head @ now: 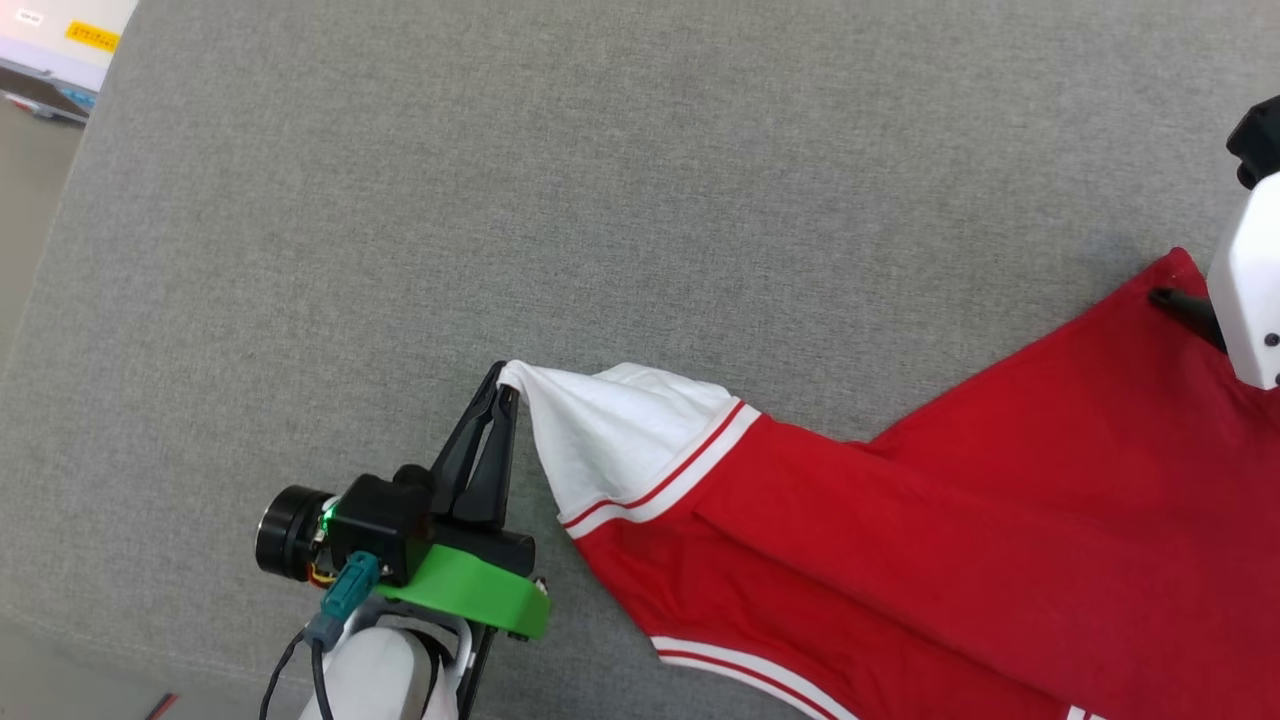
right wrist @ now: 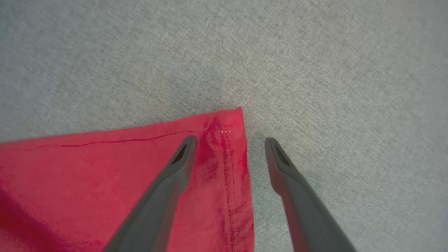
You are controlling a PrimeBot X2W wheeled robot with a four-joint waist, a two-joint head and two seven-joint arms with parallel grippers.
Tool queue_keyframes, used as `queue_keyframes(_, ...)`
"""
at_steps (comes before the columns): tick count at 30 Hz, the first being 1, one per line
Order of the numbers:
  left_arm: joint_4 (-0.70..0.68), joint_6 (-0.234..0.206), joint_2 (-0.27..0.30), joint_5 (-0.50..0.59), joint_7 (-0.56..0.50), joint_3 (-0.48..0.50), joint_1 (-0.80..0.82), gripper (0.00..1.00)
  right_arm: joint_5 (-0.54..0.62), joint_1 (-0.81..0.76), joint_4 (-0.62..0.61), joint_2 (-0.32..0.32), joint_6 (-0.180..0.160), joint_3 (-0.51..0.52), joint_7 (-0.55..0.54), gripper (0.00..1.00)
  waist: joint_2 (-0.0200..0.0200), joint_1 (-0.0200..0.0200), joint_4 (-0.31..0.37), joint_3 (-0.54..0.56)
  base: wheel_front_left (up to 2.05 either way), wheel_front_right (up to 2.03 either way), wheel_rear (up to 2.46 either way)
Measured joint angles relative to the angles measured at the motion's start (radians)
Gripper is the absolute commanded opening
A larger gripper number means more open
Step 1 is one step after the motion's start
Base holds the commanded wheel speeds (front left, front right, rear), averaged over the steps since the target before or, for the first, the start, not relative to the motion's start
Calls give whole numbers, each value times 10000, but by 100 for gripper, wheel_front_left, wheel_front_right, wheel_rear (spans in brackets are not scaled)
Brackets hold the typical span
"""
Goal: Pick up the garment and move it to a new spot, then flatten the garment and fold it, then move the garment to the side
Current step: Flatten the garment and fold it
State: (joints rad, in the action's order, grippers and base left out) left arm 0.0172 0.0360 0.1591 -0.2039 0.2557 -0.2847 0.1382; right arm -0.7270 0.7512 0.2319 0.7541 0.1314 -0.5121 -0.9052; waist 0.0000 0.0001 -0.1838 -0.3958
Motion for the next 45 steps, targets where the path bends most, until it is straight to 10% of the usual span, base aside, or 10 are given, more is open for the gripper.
queue_keyframes(10,36,190,-203,169,0,171,169,0,-405,495,1490,-180,-2,-947,407,100,0,0,-271,-499,0,0,0)
queue_keyframes(11,54,213,-219,198,0,211,170,0,-596,503,1540,-194,-2,-955,500,82,0,0,-253,-494,0,0,0)
queue_keyframes(13,94,222,-238,199,0,299,169,0,-734,525,1565,-203,-2,-1083,794,1,0,0,-186,-453,0,0,0)
queue_keyframes(31,8,571,303,460,0,926,278,0,-1611,300,412,332,0,-1106,5515,0,0,0,498,1439,0,0,0)
queue_keyframes(45,-685,844,1338,347,-593,905,4365,0,-1221,263,-761,345,0,449,7369,0,0,0,1342,2189,0,0,0)
